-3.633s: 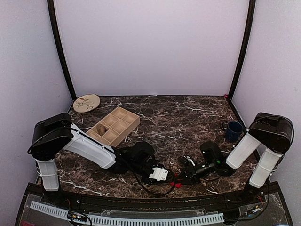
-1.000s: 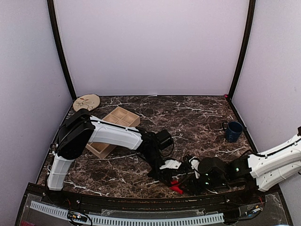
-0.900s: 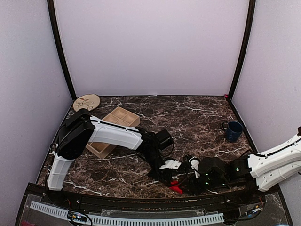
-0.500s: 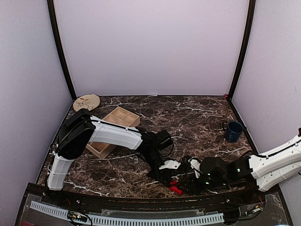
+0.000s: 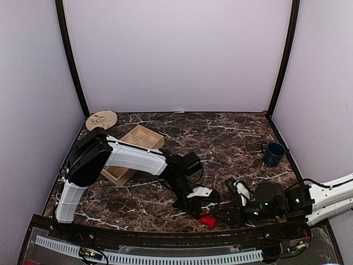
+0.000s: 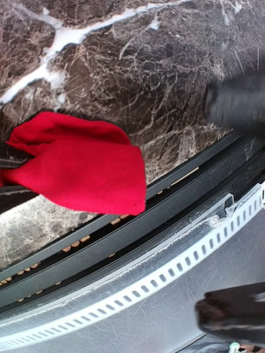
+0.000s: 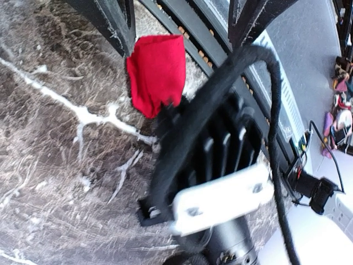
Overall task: Roll the socks
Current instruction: Pick up the sock from the center of the board.
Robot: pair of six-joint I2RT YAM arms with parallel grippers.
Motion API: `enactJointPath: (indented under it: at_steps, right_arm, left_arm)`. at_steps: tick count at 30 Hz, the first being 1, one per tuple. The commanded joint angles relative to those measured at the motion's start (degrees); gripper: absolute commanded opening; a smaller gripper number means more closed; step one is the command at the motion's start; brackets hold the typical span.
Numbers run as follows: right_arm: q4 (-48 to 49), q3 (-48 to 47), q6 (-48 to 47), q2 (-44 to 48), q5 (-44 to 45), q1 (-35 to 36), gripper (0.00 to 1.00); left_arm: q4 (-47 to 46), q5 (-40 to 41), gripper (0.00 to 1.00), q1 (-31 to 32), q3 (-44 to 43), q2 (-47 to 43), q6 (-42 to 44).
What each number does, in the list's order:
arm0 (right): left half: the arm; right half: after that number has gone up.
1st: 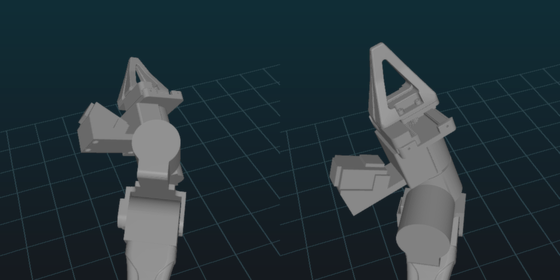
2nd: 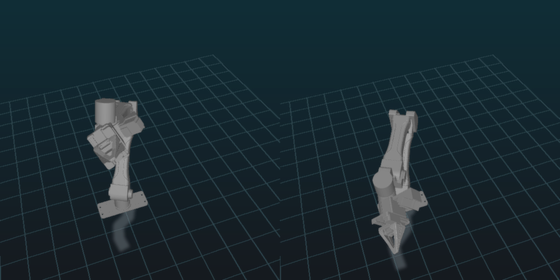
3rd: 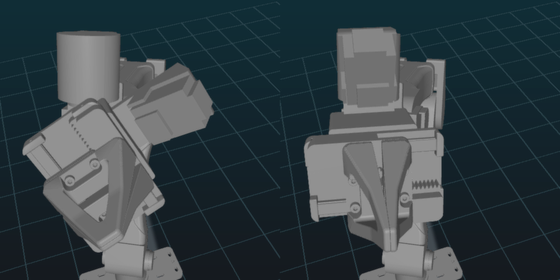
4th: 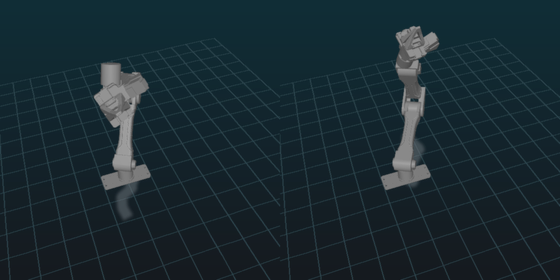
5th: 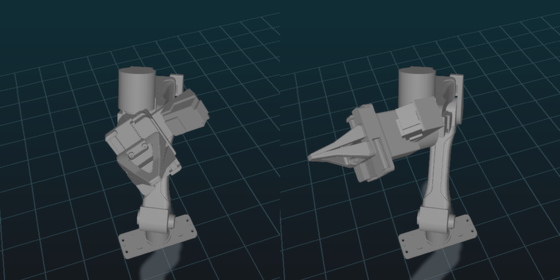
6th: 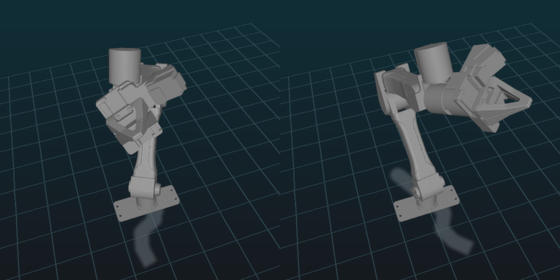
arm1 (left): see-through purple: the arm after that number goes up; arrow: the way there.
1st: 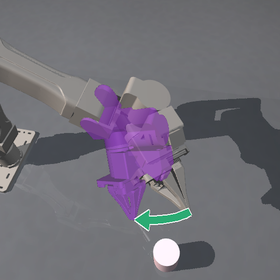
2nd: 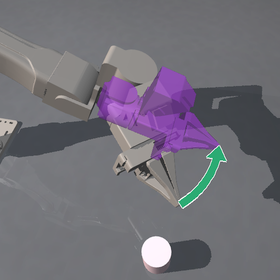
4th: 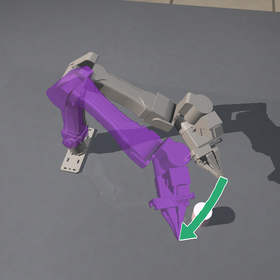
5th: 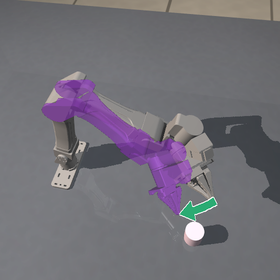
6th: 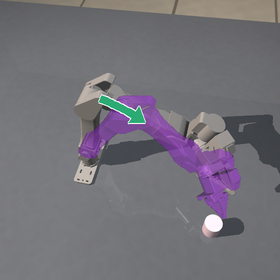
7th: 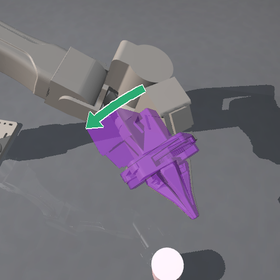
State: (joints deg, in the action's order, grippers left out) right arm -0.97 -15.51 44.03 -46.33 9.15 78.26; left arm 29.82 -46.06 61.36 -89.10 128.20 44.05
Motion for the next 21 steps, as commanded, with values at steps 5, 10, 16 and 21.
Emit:
enactJointPath:
  at_steps: [5, 10, 16, 21]
  right_arm:
    - [1.0, -1.08, -1.48, -6.56, 6.41, 5.47, 0.56]
    - [0.34, -3.99, -3.55, -11.65, 13.56, 9.6, 0.56]
    - [-2.27, -7.5, -6.01, -16.06, 19.65, 12.55, 0.56]
    - [-2.55, -8.67, -8.0, -19.69, 20.49, 12.7, 0.55]
  left_arm:
    - [2.38, 5.45, 0.0, -1.92, -1.85, 5.74, -2.59]
    - [2.38, 4.75, 0.0, -2.21, -1.99, 6.44, -3.01]
    - [3.37, 4.33, 0.0, -2.47, -1.85, 6.53, -2.58]
    - [4.01, 4.1, 0.0, -2.74, -2.39, 6.48, -2.27]
